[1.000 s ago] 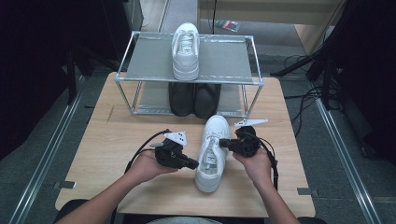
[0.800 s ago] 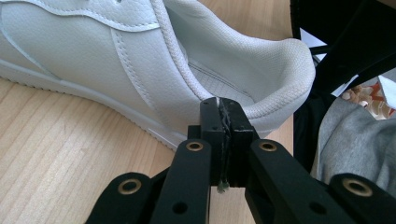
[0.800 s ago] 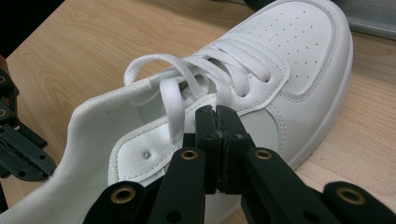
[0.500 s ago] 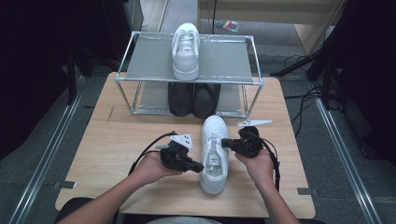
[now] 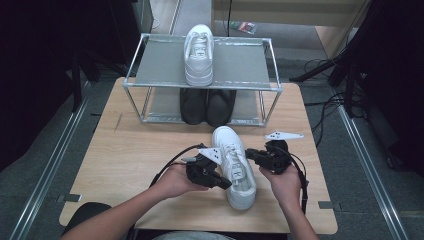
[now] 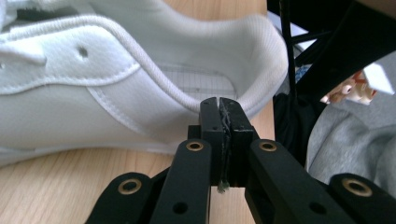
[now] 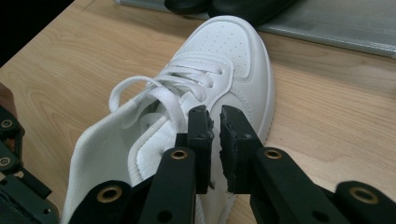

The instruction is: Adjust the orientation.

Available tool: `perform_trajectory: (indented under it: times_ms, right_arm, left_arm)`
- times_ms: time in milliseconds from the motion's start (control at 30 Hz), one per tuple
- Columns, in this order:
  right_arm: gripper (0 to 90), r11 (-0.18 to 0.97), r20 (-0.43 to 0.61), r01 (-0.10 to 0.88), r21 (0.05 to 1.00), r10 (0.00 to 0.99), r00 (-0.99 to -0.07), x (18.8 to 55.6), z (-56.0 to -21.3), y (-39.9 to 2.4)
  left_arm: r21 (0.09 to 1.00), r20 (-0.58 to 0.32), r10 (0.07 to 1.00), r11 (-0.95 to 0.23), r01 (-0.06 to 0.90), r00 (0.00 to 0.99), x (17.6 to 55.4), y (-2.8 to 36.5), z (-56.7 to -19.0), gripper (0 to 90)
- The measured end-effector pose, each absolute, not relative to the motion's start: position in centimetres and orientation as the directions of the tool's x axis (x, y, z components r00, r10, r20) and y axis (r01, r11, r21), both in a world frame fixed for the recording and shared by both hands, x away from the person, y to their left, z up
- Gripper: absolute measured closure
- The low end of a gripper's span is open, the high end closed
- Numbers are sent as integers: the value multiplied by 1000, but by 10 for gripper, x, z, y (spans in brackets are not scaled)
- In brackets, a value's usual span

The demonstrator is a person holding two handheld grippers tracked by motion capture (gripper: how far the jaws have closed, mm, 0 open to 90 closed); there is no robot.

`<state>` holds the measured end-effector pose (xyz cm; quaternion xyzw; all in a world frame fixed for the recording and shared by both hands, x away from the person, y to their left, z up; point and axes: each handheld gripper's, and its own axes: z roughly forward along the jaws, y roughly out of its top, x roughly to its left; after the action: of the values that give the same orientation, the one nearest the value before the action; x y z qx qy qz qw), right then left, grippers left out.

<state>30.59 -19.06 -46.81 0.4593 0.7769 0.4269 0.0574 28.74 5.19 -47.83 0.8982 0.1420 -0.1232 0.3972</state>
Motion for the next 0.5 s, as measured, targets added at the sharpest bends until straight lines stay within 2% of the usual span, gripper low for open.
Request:
perform_trajectory:
  times_ms: [233, 500]
  right_arm:
    - [764, 200, 288, 645, 738, 770, -569, 292, -461, -196]
    - [688, 192, 288, 617, 763, 753, -591, 265, -461, -195]
  left_arm:
    - [681, -339, 167, -636, 364, 926, 294, 63, -467, 867]
    - [700, -311, 284, -577, 421, 907, 310, 102, -455, 757]
